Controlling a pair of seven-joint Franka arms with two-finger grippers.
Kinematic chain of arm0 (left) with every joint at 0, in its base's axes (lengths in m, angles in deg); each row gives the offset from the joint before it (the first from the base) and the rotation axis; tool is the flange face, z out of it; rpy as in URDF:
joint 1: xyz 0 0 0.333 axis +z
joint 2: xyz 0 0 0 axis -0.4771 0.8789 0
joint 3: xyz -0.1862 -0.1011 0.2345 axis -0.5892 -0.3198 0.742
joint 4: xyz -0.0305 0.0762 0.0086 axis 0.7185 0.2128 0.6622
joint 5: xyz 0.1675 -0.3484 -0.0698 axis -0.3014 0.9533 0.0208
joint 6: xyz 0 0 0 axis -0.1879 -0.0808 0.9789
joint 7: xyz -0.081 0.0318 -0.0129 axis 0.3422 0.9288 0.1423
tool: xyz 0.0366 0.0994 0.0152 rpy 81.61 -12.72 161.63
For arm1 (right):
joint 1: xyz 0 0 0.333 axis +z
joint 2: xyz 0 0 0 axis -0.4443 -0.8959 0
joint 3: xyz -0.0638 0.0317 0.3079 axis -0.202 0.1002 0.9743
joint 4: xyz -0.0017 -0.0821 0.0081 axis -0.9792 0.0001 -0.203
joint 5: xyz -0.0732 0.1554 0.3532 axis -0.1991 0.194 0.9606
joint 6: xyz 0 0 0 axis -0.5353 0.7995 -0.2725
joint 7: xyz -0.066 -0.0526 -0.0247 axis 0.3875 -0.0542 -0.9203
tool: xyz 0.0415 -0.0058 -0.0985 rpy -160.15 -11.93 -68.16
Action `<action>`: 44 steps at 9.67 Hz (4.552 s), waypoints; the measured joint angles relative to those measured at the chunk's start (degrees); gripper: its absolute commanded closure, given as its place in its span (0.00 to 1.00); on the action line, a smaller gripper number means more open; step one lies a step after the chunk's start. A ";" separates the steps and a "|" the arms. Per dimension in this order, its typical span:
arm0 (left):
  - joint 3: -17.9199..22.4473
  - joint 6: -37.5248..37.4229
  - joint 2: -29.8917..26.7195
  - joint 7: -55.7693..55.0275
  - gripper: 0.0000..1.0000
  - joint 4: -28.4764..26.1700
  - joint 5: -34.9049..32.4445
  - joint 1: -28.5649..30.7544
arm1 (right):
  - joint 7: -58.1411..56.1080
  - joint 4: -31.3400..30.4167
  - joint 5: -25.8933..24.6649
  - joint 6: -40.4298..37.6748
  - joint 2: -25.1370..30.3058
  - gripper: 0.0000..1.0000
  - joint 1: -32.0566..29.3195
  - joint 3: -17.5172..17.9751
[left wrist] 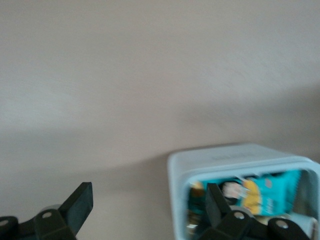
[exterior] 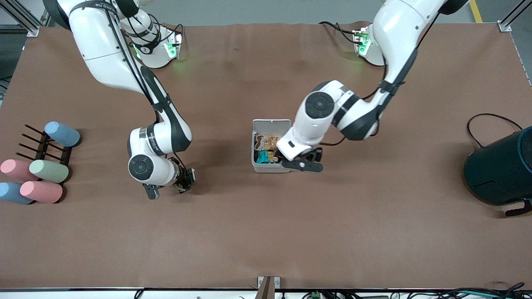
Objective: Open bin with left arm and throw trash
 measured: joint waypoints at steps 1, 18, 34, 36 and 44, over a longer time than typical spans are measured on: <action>-0.19 -3.17 -2.57 0.23 0.00 0.57 0.10 3.10 | 0.04 0.24 -0.01 -0.50 0.12 1.00 0.00 -0.04; 24.31 -42.57 -31.54 31.73 0.00 4.89 14.43 7.00 | 2.66 20.39 1.46 -13.53 3.01 0.30 24.45 3.30; 24.28 -36.49 -31.06 31.44 0.00 5.23 14.47 6.93 | -78.59 19.66 -3.64 -60.59 36.40 0.00 -17.28 -4.25; 24.52 -36.42 -30.79 31.66 0.00 5.18 14.47 8.14 | -90.44 18.05 -6.14 -62.56 39.29 0.00 -19.85 -4.18; 24.75 -35.94 -29.37 31.78 0.00 5.63 14.47 10.60 | -91.24 17.76 -6.36 -51.25 40.34 0.00 -18.98 -2.40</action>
